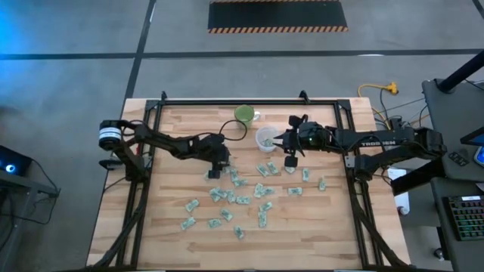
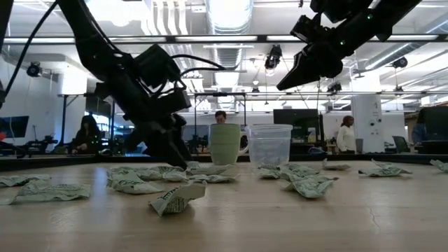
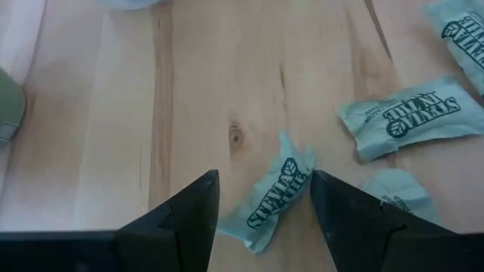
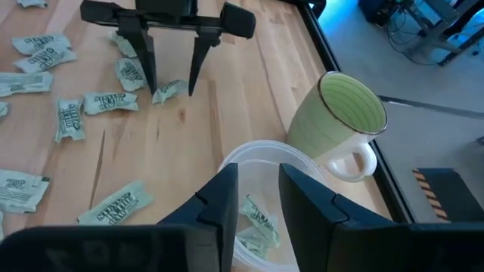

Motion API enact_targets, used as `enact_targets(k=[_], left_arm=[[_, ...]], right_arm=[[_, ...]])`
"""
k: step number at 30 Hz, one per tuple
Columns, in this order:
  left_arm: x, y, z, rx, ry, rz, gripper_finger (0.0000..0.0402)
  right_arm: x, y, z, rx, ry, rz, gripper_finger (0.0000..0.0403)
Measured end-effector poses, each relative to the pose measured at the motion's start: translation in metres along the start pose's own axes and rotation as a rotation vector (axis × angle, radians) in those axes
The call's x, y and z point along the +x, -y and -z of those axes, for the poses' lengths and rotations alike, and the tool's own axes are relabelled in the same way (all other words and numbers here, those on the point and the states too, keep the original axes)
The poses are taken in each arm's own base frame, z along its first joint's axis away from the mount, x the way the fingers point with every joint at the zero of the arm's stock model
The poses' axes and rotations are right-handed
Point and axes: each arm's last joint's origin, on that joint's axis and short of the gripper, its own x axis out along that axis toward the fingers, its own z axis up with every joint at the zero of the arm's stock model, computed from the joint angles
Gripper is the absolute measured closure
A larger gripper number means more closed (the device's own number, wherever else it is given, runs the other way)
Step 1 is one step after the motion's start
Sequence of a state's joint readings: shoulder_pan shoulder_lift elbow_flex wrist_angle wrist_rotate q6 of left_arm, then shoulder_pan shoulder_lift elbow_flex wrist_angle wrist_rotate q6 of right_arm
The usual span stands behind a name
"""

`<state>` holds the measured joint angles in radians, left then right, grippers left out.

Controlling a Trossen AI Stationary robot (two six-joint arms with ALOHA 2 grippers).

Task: Pick and place Stevia / Truvia into bins
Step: Put the stevia packet into the transparent container

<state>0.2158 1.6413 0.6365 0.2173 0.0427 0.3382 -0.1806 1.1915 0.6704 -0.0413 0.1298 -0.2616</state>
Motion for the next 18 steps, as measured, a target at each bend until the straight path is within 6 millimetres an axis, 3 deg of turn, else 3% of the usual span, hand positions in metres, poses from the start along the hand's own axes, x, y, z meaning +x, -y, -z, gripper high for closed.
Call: enact_targets(k=[18], left_arm=[[-0.0013, -0.0001, -0.0008, 0.003, -0.004, 0.016, 0.0379]], right_arm=[[0.0000, -0.0002, 0.0008, -0.001, -0.007, -0.002, 0.0325]])
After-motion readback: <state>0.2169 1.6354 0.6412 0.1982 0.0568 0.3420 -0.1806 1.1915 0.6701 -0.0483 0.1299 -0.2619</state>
